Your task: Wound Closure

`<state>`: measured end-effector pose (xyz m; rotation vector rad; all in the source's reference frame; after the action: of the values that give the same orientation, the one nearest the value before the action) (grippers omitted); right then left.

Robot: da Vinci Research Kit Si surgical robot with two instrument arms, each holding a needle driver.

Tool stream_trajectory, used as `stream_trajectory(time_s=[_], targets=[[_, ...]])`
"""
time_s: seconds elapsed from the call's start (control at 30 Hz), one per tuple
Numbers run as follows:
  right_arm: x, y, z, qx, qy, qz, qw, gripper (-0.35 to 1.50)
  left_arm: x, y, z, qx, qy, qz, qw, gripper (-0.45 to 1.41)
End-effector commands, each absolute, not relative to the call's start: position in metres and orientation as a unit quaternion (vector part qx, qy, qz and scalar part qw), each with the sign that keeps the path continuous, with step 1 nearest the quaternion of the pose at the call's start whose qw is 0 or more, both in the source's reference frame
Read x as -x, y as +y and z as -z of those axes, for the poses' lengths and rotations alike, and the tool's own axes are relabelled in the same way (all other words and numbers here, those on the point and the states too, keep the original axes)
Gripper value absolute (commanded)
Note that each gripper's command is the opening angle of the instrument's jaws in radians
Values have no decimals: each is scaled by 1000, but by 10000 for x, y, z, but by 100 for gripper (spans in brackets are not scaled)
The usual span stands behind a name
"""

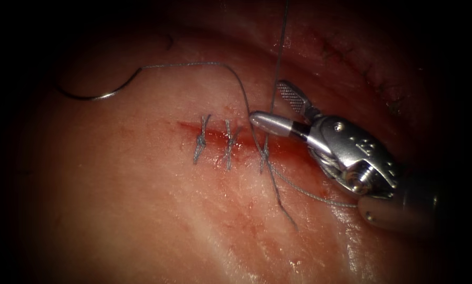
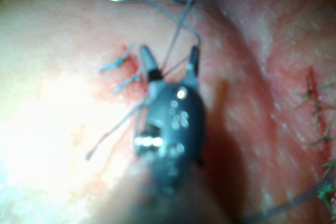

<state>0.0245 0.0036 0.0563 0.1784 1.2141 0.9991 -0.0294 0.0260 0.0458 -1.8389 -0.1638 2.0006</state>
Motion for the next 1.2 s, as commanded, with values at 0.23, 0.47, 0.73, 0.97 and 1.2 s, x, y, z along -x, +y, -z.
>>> stream_trajectory(time_s=[0.23,0.47,0.73,0.97,1.2], targets=[[-274,38,-579,-84,550,-446,701,148,303,255,-457,664,-58,-717,204,-45],[-287,35,-583,-90,555,-439,701,145,304,253,-453,664,-57,-717,202,-45],[-300,29,-589,-95,554,-433,704,143,309,251,-449,666,-57,-716,201,-45],[-299,29,-589,-104,560,-425,704,113,312,247,-446,668,-57,-714,200,-45],[-288,29,-589,-68,576,-420,698,-35,312,244,-442,669,-56,-713,200,-45]])
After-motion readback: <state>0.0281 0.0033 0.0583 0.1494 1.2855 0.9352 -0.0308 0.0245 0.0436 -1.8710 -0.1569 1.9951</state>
